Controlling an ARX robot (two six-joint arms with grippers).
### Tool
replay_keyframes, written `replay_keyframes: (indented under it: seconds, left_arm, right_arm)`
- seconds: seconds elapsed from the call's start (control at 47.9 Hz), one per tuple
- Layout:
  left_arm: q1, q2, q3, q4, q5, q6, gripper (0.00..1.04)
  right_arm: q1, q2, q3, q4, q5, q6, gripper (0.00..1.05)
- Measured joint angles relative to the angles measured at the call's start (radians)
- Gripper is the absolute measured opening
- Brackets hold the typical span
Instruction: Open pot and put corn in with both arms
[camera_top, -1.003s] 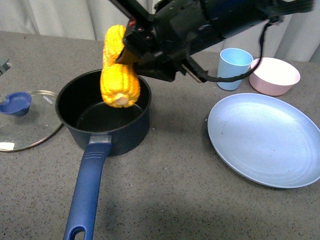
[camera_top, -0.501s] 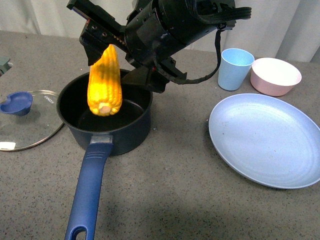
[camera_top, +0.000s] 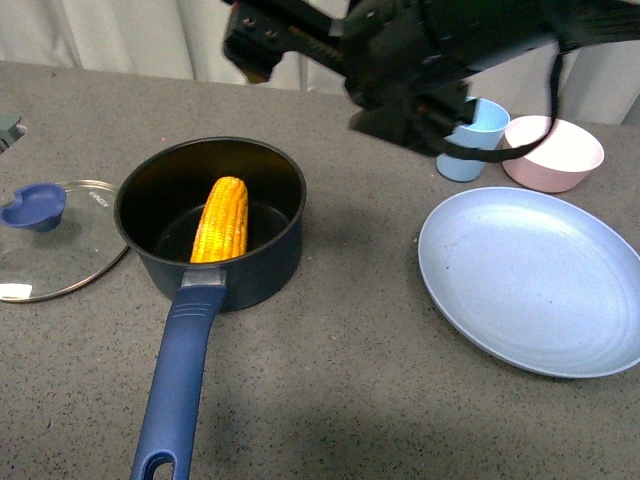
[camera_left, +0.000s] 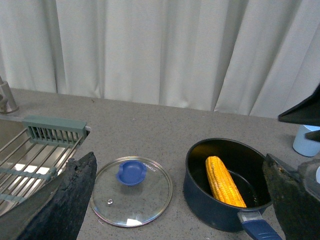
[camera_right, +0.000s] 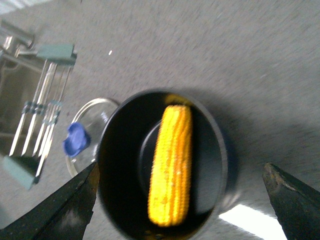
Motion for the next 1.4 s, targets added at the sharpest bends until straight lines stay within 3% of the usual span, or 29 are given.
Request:
replay_keyframes:
  seconds: [0.063, 0.272, 0.313, 0.355, 0.418, 0.46, 0.731, 1.003, 1.065, 1.128, 1.4]
  left_arm:
    - [0.0, 0.0, 0.0, 0.0, 0.0, 0.0, 0.98]
    - [0.0, 0.0, 0.0, 0.0, 0.0, 0.0, 0.98]
    - [0.0, 0.0, 0.0, 0.0, -0.002, 0.0, 0.98]
    - [0.0, -0.001, 0.0, 0.0, 0.003, 0.0, 0.98]
    - [0.0, 0.0, 0.0, 0.0, 0.0, 0.0, 0.98]
    - [0.0, 0.0, 0.0, -0.001, 0.0, 0.0, 0.98]
    - [0.0, 0.0, 0.0, -0.001, 0.0, 0.0, 0.98]
    - [0.0, 0.0, 0.0, -0.001, 0.0, 0.0, 0.98]
    - [0.0, 0.0, 0.0, -0.001, 0.0, 0.0, 0.98]
    - [0.0, 0.0, 0.0, -0.001, 0.0, 0.0, 0.98]
    - [0.0, 0.0, 0.0, -0.001, 0.0, 0.0, 0.98]
  right_arm:
    - [-0.026, -0.098, -0.101, 0.055, 0.094, -0.071, 0.96]
    - [-0.2, -0.354, -0.464, 0.203, 0.157, -0.183, 0.94]
    - [-0.216, -0.34, -0.566, 0.458, 0.317, -0.288, 0.86]
    - [-0.233, -0.326, -0.663, 0.695, 0.41, -0.388, 0.77]
    - [-0.262, -0.355, -0.781, 0.944, 0.41, -0.486, 0.63]
    - [-0.28, -0.402, -0.819, 1.007, 0.394, -0.523, 0.54]
    - [-0.365, -0.644, -0.983, 0.948, 0.309, -0.572, 0.02]
    - [-0.43, -0.92, -1.081, 0.775, 0.243, -0.575, 0.01]
    - [-0.483, -0.989, -1.098, 0.72, 0.172, -0.575, 0.01]
    - [-0.512, -1.056, -1.11, 0.668, 0.168, -0.575, 0.01]
    - [-0.516, -1.291, -1.134, 0.464, 0.16, -0.575, 0.01]
